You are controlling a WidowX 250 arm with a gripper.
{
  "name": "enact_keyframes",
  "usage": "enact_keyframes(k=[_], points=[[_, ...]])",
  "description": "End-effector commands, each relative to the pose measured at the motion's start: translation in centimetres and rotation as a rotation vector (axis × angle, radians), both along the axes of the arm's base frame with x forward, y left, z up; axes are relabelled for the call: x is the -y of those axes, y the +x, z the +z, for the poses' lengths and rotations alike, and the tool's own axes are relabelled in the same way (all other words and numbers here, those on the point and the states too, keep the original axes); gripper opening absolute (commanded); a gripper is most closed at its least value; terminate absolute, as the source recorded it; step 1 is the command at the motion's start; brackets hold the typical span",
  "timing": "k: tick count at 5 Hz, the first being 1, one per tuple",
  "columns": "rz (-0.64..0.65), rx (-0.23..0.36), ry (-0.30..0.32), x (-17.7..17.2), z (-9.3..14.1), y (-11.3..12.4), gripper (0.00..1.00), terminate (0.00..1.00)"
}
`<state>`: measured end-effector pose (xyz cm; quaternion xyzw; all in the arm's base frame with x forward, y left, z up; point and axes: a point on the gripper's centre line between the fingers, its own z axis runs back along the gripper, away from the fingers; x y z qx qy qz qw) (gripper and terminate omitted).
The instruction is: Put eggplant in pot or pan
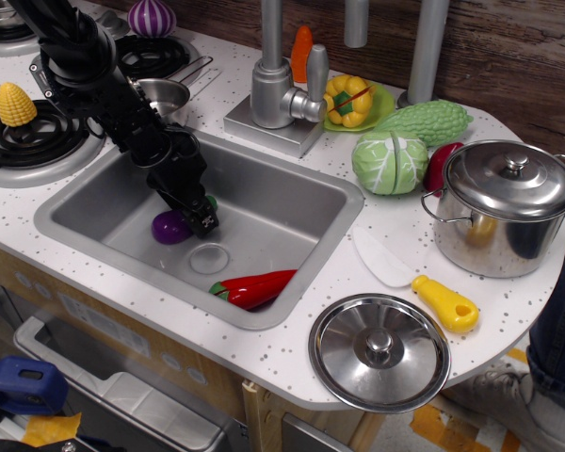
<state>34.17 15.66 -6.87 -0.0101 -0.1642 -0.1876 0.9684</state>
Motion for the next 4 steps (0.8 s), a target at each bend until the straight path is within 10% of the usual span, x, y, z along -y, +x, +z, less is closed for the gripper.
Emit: enact_keyframes(k=[1,4], points=[[0.01,-0.026,0.021,-0.3,2.6,-0.3,0.0,0.0],[0.023,-0.176,0.199,-2.5,12.9,-1.3,0.0,0.0]])
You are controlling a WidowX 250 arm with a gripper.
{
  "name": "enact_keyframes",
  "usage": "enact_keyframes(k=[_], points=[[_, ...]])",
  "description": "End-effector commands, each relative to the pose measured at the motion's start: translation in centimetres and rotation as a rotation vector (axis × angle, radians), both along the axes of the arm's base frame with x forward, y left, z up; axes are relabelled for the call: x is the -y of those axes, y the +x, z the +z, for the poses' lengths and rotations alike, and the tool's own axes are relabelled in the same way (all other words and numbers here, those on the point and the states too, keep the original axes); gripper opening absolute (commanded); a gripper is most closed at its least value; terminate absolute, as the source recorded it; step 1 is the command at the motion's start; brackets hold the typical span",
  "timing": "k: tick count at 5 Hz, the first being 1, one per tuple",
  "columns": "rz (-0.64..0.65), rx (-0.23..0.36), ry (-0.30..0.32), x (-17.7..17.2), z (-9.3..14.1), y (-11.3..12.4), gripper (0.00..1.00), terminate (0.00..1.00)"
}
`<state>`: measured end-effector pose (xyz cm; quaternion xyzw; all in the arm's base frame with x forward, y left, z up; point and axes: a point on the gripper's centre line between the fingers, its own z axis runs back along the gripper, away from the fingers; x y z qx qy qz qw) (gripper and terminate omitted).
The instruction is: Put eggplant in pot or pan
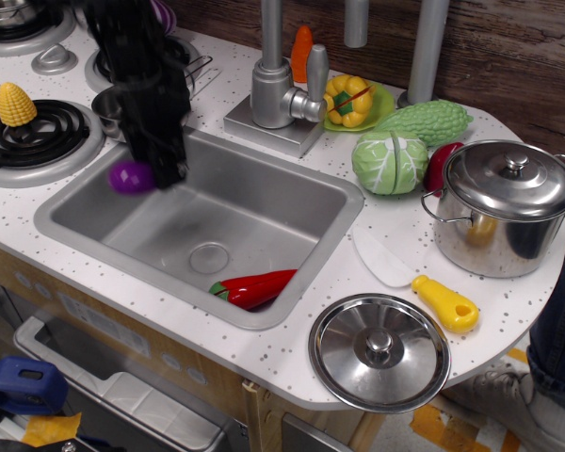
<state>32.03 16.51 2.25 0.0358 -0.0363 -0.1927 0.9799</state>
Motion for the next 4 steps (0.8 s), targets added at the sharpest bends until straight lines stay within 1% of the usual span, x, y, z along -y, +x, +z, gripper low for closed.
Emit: enact_keyframes(k=[1,2,3,4], points=[[-0.039,0.032,0.125,-3.4,6.5,2.3,0.0,0.0],[-0.11,0.035,0.177,-5.4,8.0,4.5,0.0,0.0],[-0.172,0.076,0.189,-7.3,7.5,6.2,0.0,0.0],[-0.191,0.136,0.16,-8.0,5.5,6.8,0.0,0.0]])
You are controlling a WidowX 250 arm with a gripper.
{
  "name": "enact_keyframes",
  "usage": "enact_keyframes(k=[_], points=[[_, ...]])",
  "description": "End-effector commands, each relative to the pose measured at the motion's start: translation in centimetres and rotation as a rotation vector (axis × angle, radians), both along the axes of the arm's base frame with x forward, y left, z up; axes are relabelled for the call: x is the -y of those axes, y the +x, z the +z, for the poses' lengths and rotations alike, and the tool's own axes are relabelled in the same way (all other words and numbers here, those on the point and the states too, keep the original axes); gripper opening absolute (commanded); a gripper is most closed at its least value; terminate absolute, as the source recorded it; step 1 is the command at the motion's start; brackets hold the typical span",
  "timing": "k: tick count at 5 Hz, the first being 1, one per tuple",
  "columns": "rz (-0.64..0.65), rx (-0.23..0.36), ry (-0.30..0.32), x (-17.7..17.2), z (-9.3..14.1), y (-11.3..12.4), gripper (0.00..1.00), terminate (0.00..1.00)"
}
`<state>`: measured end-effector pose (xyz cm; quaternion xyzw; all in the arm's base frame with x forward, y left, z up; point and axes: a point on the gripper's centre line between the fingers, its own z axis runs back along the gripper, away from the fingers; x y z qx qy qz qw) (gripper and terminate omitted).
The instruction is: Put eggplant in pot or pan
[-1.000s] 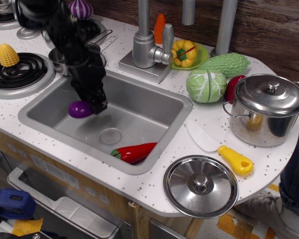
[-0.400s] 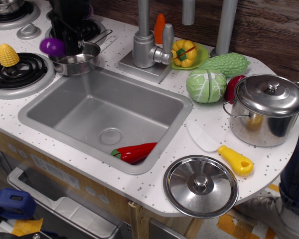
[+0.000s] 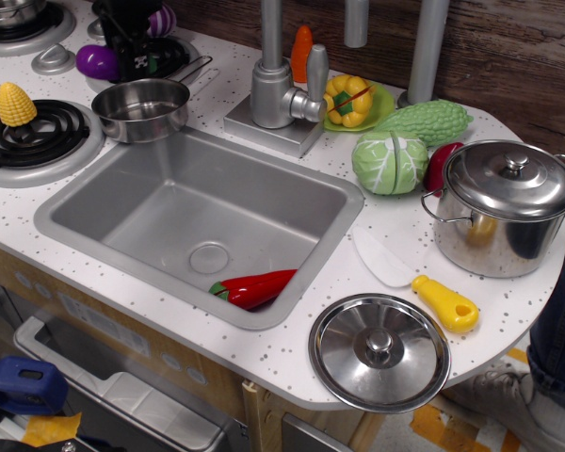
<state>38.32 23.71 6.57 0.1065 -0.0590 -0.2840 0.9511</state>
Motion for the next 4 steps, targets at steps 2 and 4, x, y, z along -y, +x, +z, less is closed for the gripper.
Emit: enact_keyframes(k=[2,4], points=[[-0.013,0.135,-0.037,-0.65,-0.59,0.1,1.0,0.0],[0.002,0.144,-0.038,-0.1,-0.52,-0.03,1.0,1.0]])
